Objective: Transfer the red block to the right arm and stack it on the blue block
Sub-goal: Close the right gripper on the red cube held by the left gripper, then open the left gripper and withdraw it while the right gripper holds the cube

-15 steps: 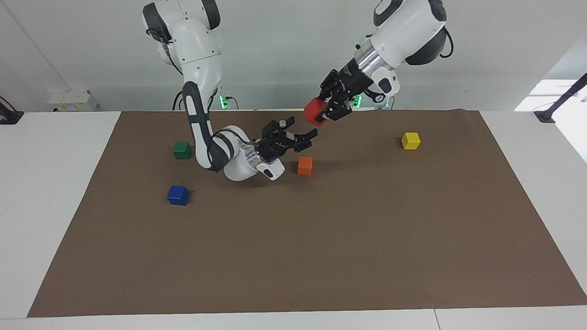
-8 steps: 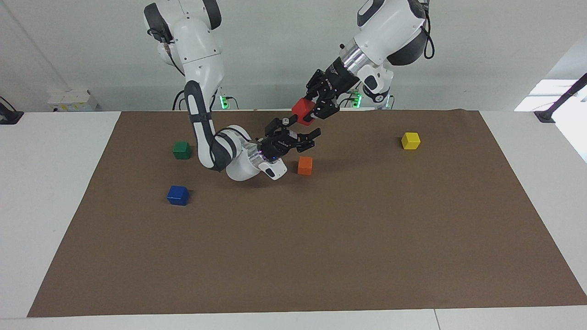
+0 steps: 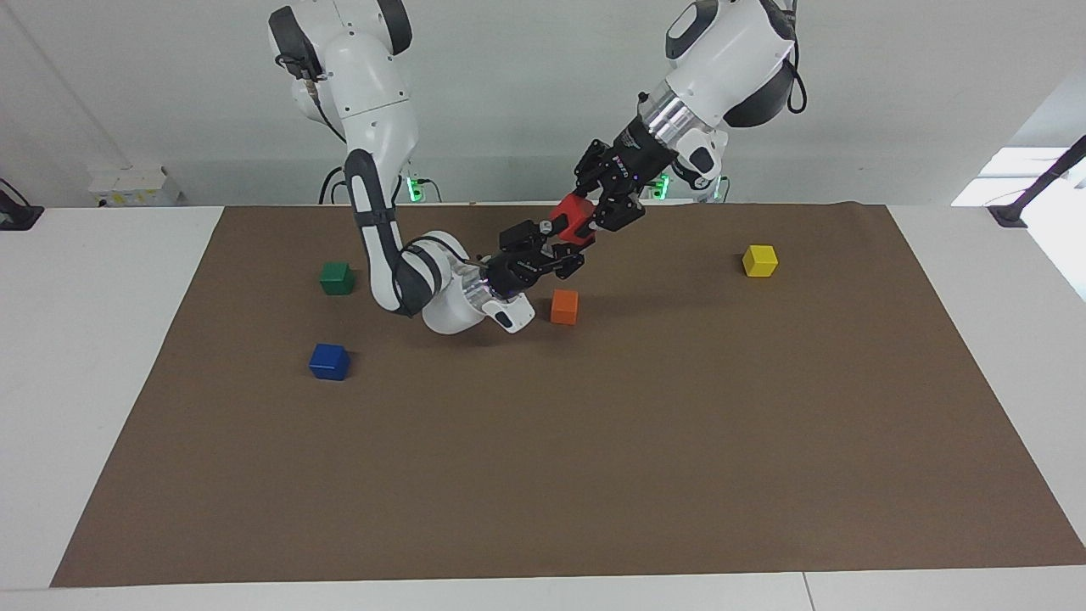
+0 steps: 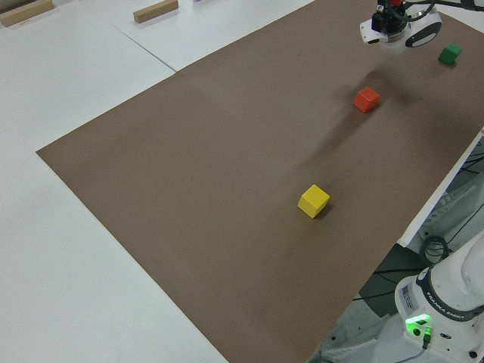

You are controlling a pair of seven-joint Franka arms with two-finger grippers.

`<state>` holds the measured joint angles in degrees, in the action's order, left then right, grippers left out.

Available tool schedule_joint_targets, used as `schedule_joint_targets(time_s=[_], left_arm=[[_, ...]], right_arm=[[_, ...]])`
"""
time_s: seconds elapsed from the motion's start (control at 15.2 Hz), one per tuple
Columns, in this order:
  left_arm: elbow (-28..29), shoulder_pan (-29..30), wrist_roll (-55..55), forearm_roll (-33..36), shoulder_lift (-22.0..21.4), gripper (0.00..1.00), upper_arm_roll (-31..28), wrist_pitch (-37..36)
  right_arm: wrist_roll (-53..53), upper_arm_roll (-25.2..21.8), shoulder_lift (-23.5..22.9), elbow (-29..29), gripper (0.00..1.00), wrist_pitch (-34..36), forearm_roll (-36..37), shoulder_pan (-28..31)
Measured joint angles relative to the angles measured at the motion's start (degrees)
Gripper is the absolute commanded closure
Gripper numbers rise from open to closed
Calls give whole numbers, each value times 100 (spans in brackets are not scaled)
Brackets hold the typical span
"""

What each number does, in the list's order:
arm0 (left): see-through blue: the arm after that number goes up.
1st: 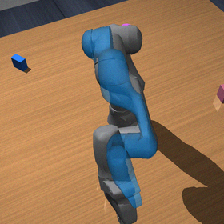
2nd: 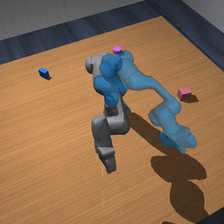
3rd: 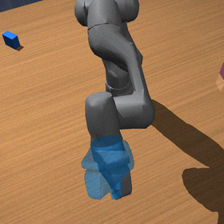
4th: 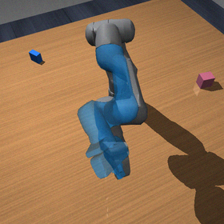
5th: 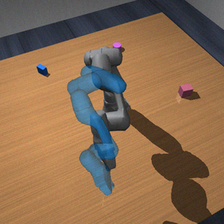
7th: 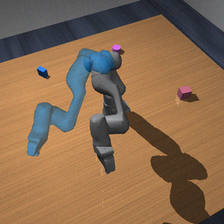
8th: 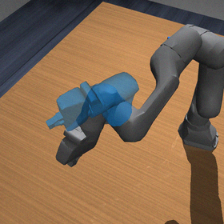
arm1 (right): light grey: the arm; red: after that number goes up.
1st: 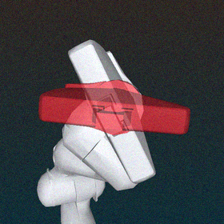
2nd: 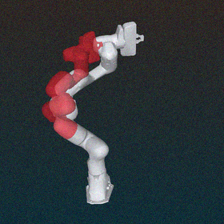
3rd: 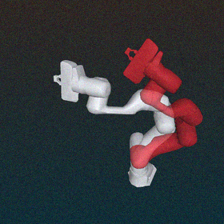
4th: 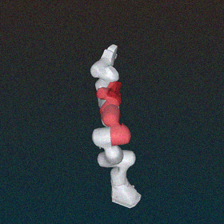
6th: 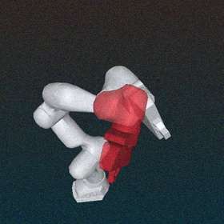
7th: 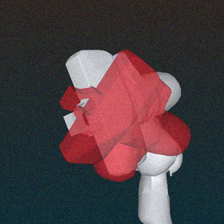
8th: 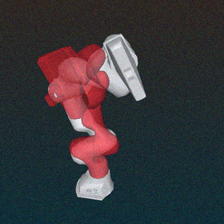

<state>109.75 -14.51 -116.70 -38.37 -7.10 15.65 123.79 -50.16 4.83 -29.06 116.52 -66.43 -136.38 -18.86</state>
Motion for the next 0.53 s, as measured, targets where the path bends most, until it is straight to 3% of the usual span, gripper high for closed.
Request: schedule_joint_targets(time_s=[0.07,0.13,0.2,0.53], left_arm=[[5,0,0,-2,-1,100,1,5],[6,0,4,-2,-1,17,1,8],[6,0,9,-2,-4,0,1,12],[-1,239,362,0,-14,0,-41,-55]], right_arm=[[0,0,-3,0,100,0,0,0],[0,0,-3,-2,100,0,0,0],[0,0,-3,-7,100,0,0,0],[-108,7,-3,-40,100,-139,9,-99]])
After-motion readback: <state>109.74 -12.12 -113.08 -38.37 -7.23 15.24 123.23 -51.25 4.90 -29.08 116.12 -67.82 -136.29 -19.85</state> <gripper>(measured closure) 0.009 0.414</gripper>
